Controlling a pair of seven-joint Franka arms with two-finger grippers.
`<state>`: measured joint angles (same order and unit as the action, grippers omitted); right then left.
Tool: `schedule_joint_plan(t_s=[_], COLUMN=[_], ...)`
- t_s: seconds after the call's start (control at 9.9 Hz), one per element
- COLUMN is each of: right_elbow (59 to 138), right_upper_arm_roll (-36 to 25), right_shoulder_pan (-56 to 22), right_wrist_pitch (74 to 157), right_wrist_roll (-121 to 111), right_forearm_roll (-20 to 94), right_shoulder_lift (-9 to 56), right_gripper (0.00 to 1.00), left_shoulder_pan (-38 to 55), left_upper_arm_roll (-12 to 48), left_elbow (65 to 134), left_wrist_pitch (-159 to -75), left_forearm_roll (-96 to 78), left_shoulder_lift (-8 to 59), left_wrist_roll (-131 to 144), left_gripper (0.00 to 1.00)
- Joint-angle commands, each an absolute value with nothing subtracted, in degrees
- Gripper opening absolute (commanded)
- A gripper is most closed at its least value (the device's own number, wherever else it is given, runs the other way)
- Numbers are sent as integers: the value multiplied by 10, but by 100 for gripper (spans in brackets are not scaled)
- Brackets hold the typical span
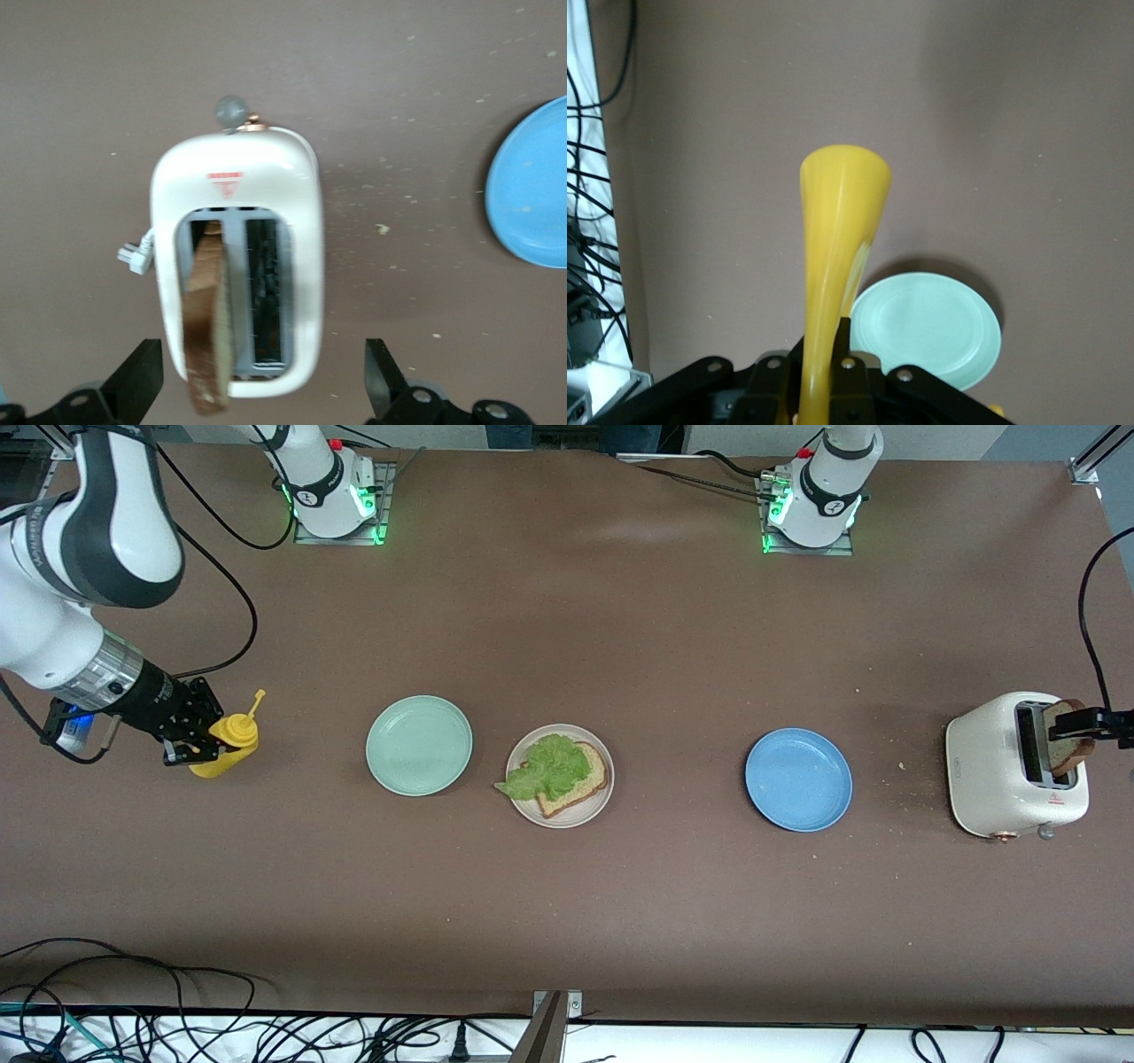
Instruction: Make sandwich on beige plate with both arms
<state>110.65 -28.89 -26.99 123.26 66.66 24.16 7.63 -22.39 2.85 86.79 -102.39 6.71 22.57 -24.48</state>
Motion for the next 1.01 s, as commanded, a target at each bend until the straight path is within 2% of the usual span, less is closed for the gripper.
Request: schedule_joint_plan(t_s=[0.0, 0.2, 0.3, 0.5, 0.61, 0.91], right_elbow=[1170, 1194, 1209, 1238, 1240, 1240], right_upper_arm_roll=[-307, -324, -338, -371, -386, -399], right_shoulder_pan=[-275, -274, -274, -274, -271, -254], right_wrist_pitch=[1252, 1252, 1250, 1218, 1186, 1111], right_wrist_roll=[581, 491, 442, 361, 345, 331], right_forearm_roll=[318, 403, 438, 508, 521, 566], right_shoulder_lift=[33, 33, 33, 37, 44, 62], right_gripper=[0, 0, 0, 0, 0, 0], left_shoulder_pan=[-253, -269, -278, -282, -283, -289], left_upper_arm_roll=[35, 37, 38, 38, 38, 38], left_elbow=[909, 932, 946, 950, 951, 949], left_wrist_pitch=[-1074, -1093, -1111, -1107, -1102, -1095], left_forearm_roll=[81, 80, 74, 74, 74, 28], left_shoulder_lift=[228, 226, 224, 224, 222, 221], left_wrist_roll=[-273, -276, -296, -302, -303, -345], left_gripper=[100, 100, 94, 49, 3, 0])
